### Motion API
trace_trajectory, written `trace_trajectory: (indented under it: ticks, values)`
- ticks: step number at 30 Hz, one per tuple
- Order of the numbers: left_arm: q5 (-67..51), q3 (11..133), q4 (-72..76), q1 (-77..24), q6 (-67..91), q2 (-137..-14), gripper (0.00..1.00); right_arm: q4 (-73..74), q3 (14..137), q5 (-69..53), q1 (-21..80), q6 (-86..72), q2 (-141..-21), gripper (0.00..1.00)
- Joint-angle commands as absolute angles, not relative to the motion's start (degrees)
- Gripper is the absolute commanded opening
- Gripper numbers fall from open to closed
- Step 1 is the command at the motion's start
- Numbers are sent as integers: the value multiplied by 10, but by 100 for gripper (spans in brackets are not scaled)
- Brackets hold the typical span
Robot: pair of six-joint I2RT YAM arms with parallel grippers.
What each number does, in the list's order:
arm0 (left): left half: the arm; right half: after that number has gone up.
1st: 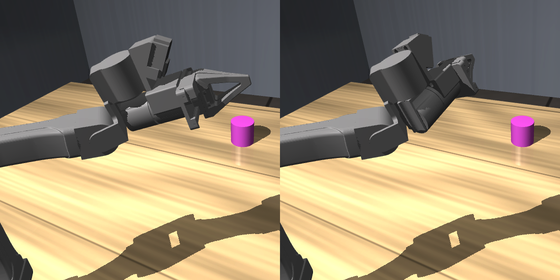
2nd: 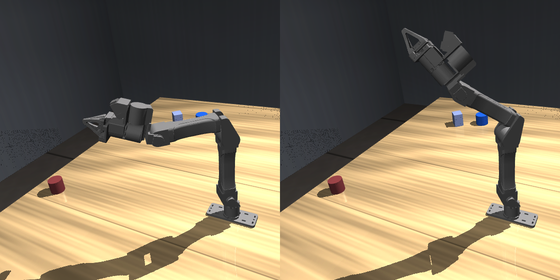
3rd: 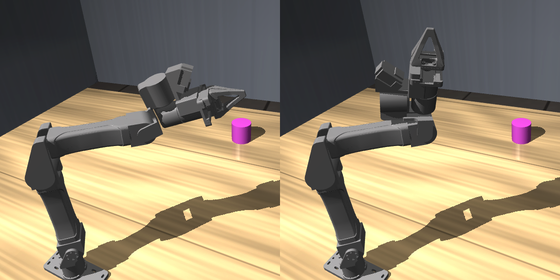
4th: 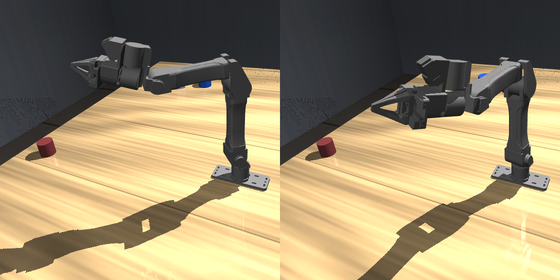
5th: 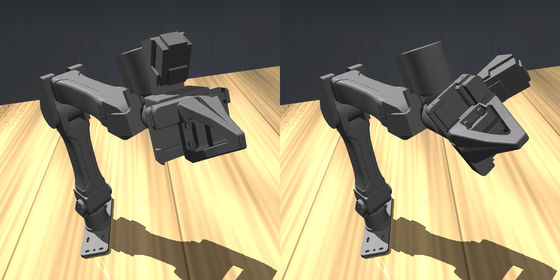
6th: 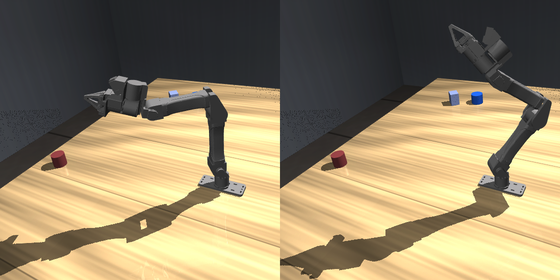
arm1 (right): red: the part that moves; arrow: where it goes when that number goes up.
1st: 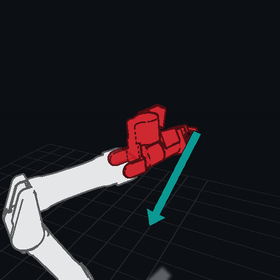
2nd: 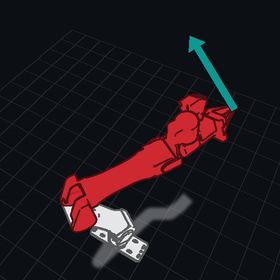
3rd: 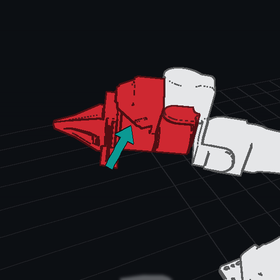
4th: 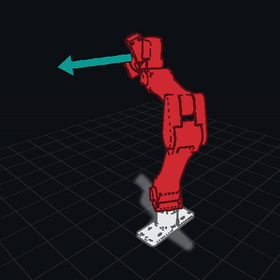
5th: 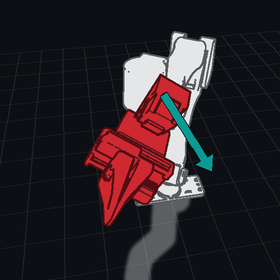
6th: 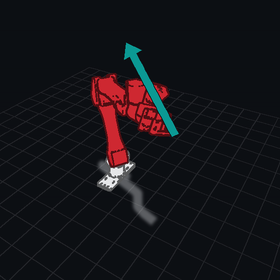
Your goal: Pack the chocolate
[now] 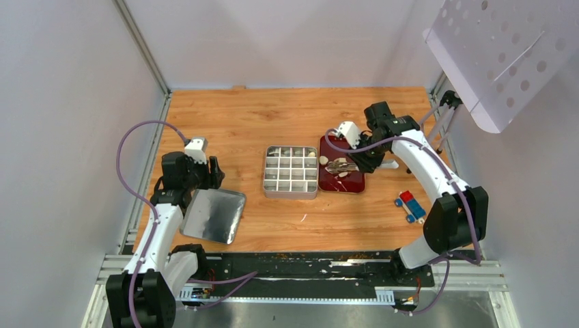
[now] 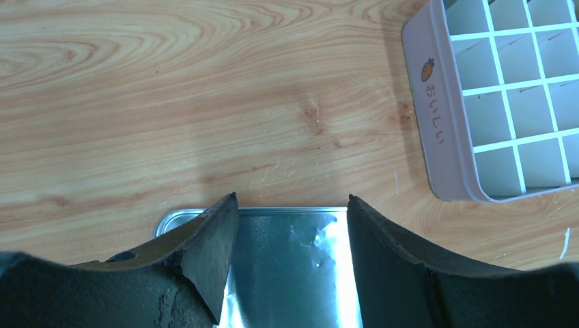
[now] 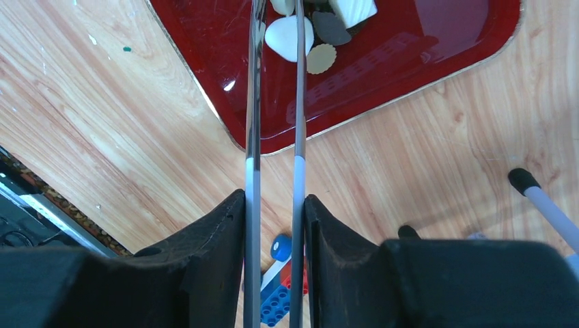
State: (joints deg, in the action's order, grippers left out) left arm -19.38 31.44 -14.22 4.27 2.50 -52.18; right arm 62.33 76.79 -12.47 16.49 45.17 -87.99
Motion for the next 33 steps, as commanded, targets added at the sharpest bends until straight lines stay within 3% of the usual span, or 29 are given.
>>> trace_trajectory:
  ticks: [1, 23, 30, 33]
  values:
    - [-197, 318, -122, 48, 29, -514, 68, 624, 834, -137, 167, 430, -858, 21]
    - [-198, 326, -132, 48, 25, -509, 68, 635, 912, -249, 192, 368, -884, 15]
    - [-197, 324, -129, 48, 26, -508, 68, 644, 896, -253, 204, 371, -892, 16]
    - [-198, 323, -127, 48, 27, -508, 68, 641, 890, -248, 206, 368, -893, 23]
